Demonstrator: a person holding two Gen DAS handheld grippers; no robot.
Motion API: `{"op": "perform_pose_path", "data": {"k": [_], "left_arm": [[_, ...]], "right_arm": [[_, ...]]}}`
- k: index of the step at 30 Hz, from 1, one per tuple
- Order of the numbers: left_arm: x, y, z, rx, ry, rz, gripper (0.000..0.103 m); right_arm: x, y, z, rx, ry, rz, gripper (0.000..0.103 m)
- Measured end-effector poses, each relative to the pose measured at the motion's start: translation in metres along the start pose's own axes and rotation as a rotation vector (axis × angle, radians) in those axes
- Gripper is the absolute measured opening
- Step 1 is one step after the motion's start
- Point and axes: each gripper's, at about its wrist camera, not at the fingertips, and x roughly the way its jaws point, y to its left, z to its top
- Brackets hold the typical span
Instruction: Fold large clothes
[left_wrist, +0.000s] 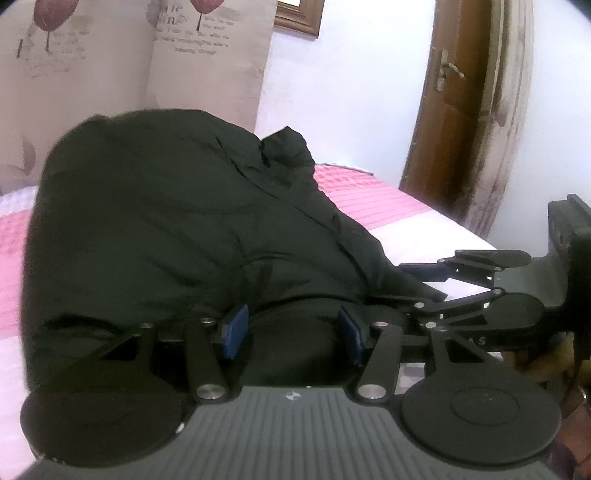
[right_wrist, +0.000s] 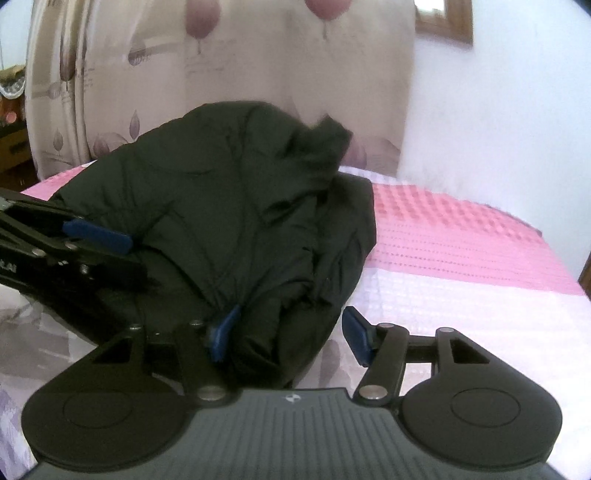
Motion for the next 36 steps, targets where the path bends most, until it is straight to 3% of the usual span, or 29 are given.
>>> {"op": "perform_pose_path", "data": {"k": [8,12,18,36], "left_arm": [[-0.014,0.002,0.002,0.021,0.002,0.048,0.063],[-0.026,0.004,0.000,0.027,-0.008,0.085,0.071],[-0.040,0.014,-0.005,0.041,-0.022,0.110,0.071],[-0.030,0.024,-0.016,0.025,-0.023,0.071,0.074]], "right_arm": [[-0.001,0.000,-0.003,0.000,-0.010,-0.006,0.060],[0.001,-0.002,-0.003,0.002,-0.010,-0.004,0.062],[0.000,-0.003,-0.003,0.011,-0.010,-0.005,0.064],[0.003,-0.010,-0.003,0.057,0.009,-0.014,0.076]]}}
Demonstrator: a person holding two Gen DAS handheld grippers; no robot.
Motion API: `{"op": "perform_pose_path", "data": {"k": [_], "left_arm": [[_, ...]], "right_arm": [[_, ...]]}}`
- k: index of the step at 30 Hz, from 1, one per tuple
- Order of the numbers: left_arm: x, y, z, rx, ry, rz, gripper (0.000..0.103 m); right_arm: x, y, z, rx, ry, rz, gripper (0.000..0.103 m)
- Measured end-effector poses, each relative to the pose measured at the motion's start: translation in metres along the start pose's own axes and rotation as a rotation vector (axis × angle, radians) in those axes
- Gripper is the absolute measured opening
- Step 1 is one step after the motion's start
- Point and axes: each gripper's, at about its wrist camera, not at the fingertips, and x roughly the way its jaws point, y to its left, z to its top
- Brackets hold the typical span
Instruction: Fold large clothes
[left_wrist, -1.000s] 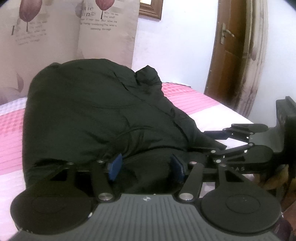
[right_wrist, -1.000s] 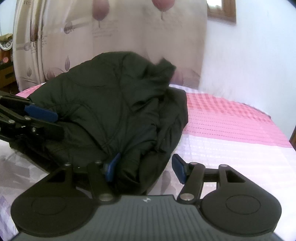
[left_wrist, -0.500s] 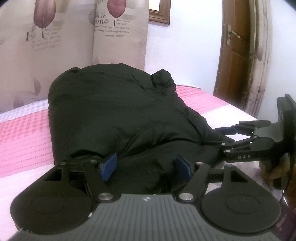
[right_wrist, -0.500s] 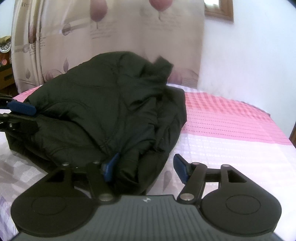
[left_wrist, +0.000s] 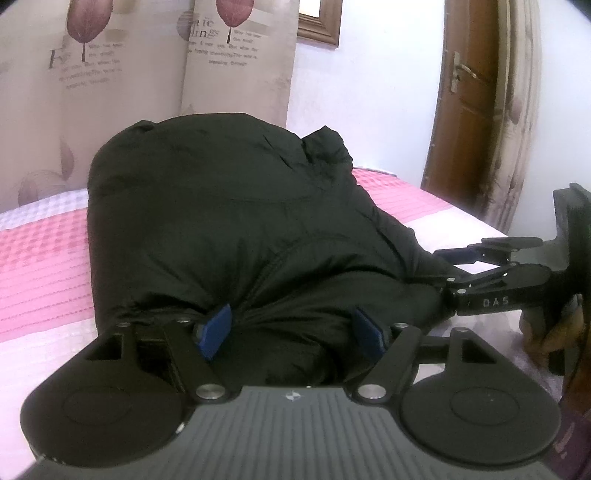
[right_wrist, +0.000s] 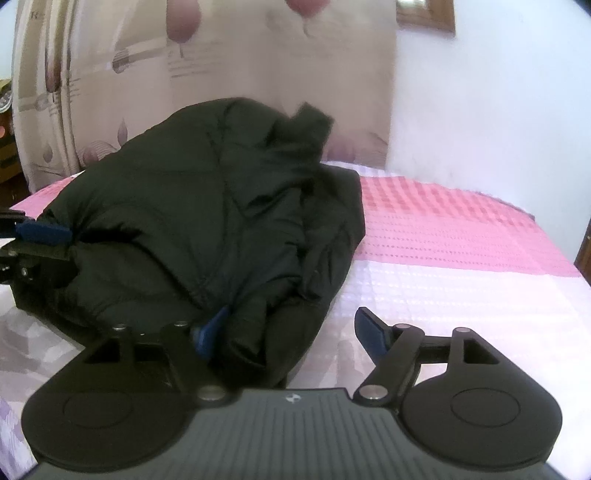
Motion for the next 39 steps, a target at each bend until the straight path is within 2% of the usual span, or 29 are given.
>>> {"op": "perform_pose_path", "data": {"k": [2,9,14,23,28,31,32,35,39], "left_arm": [[0.000,0.001,0.000,0.002,0.001,-0.002,0.074],[0.000,0.002,0.001,0.002,0.003,-0.011,0.075],[0.000,0.001,0.001,0.007,0.004,-0.026,0.079],[-0.004,0.000,0.002,0.022,-0.003,-0.055,0.086],[-0.015,0.002,0.005,-0.023,-0.027,-0.081,0.088],[-0.032,0.009,0.010,-0.067,-0.078,-0.088,0.098],[-0.038,0.013,0.013,-0.082,-0.100,-0.076,0.102],[-0.051,0.031,0.022,-0.121,-0.144,-0.034,0.103],[-0.048,0.067,0.031,-0.189,-0.121,0.019,0.103]], "right_arm": [[0.002,-0.004,0.001,0.023,0.011,-0.002,0.081],[0.006,-0.011,0.004,0.072,0.049,0.003,0.089],[0.010,-0.017,0.007,0.095,0.081,-0.002,0.100],[0.014,-0.025,0.016,0.097,0.126,0.031,0.103],[0.015,-0.036,0.022,0.122,0.128,0.091,0.103],[0.013,-0.047,0.023,0.162,0.119,0.144,0.103],[0.013,-0.051,0.024,0.183,0.119,0.167,0.103],[0.016,-0.067,0.026,0.278,0.110,0.242,0.103],[0.037,-0.086,0.034,0.417,0.146,0.326,0.103]]}}
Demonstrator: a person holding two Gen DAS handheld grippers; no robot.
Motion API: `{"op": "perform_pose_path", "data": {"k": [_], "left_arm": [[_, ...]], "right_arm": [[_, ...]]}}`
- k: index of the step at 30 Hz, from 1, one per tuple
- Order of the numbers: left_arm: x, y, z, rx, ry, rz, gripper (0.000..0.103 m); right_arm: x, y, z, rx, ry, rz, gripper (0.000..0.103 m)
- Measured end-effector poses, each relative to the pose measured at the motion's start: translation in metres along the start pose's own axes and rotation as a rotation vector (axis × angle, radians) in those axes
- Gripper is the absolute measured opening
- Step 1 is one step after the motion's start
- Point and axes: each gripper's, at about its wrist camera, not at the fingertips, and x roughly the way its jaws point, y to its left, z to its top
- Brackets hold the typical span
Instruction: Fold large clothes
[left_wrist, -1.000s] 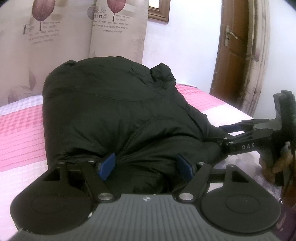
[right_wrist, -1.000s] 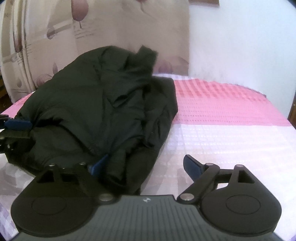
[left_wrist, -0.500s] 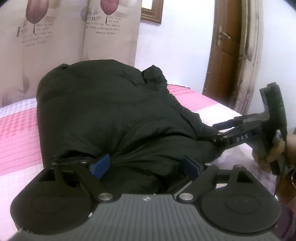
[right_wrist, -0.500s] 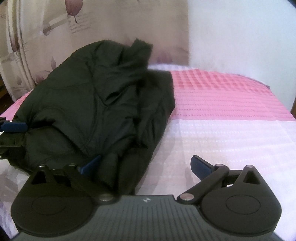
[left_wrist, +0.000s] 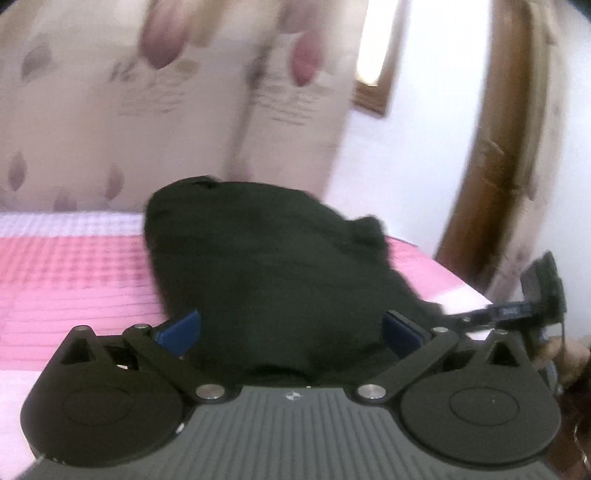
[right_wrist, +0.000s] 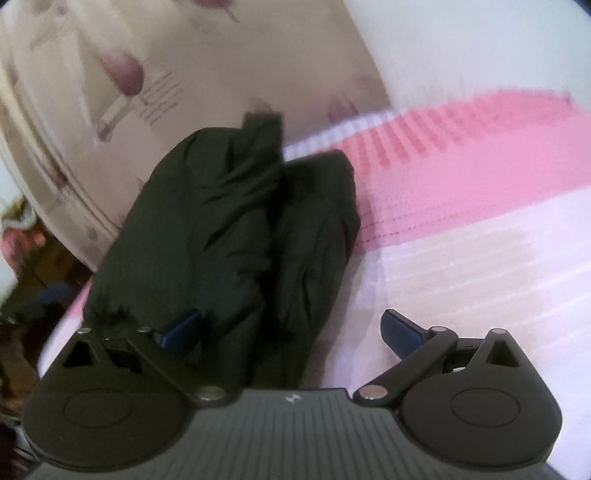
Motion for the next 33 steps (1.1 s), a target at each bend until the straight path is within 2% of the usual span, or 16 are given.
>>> {"op": "perform_pose_path", "data": {"k": [4,6,8,9,12,15,21,27,33], "left_arm": [[0.017,0.042,0.002,-0.155,0.046,-0.039,0.103],[0.027,0.064,0.003,-0.249,0.061,-0.093,0.103],[0.041,0.082,0.002,-0.336,0.096,-0.150,0.103],[0.048,0.088,0.002,-0.363,0.109,-0.180,0.103],[0.065,0.101,-0.001,-0.401,0.136,-0.182,0.103],[0.081,0.112,-0.006,-0.461,0.157,-0.244,0.103],[0.102,0.128,-0.010,-0.511,0.170,-0.311,0.103],[0.109,0.131,-0.013,-0.502,0.193,-0.330,0.103],[0.109,0.126,-0.015,-0.476,0.166,-0.290,0.103]], "right_arm": [[0.024,-0.006,0.015,0.045,0.060,0.064,0.103],[0.036,-0.006,0.020,0.046,0.090,0.109,0.103],[0.044,-0.002,0.024,0.020,0.081,0.119,0.103],[0.050,-0.001,0.027,0.016,0.086,0.134,0.103],[0.064,0.002,0.035,0.021,0.097,0.170,0.103],[0.074,0.005,0.041,0.017,0.110,0.189,0.103],[0.086,0.002,0.047,0.023,0.129,0.244,0.103],[0.091,-0.010,0.056,-0.002,0.167,0.295,0.103],[0.092,0.001,0.057,-0.006,0.176,0.239,0.103]]}}
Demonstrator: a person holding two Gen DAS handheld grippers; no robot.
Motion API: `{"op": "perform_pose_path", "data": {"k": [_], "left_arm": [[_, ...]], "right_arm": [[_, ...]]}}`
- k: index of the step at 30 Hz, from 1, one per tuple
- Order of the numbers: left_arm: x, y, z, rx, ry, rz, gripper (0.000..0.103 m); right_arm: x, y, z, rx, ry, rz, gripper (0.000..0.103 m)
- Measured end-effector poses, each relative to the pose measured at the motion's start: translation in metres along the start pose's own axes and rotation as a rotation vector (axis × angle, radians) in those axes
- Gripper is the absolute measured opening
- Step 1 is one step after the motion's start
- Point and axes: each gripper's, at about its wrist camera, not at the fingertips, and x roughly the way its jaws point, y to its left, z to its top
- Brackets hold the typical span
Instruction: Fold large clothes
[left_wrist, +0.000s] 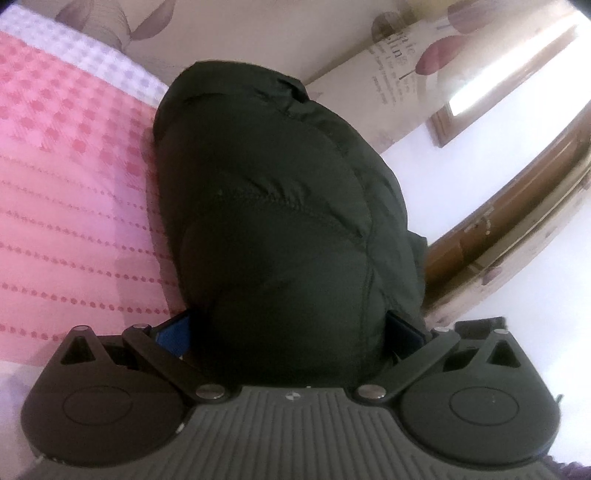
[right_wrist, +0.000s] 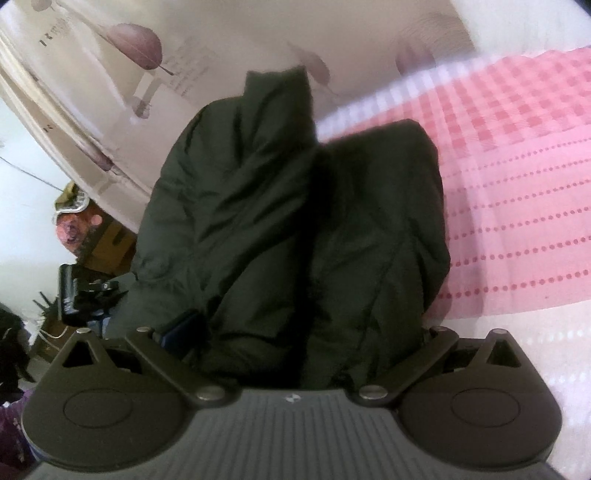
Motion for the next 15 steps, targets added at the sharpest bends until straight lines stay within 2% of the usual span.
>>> {"op": "perform_pose_path", "data": {"k": [7,11,12,14,15], "left_arm": [[-0.002,-0.015,-0.003,0.065,-0.035,0.079,0.103],[-0.006,-0.026,-0.006,0.123,-0.056,0.105,0.091],[-0.007,-0.029,-0.007,0.135,-0.063,0.112,0.087],[-0.009,-0.034,-0.008,0.146,-0.077,0.127,0.083],[-0.011,-0.037,-0.009,0.152,-0.084,0.136,0.081]], "right_arm": [[0.007,0.015,0.003,0.004,-0.005,-0.089,0.103],[0.007,0.017,-0.002,-0.036,-0.032,-0.096,0.102],[0.007,0.018,-0.004,-0.046,-0.042,-0.093,0.100],[0.004,0.021,-0.005,-0.058,-0.062,-0.069,0.078],[0.003,0.027,-0.006,-0.075,-0.075,-0.066,0.074]]}}
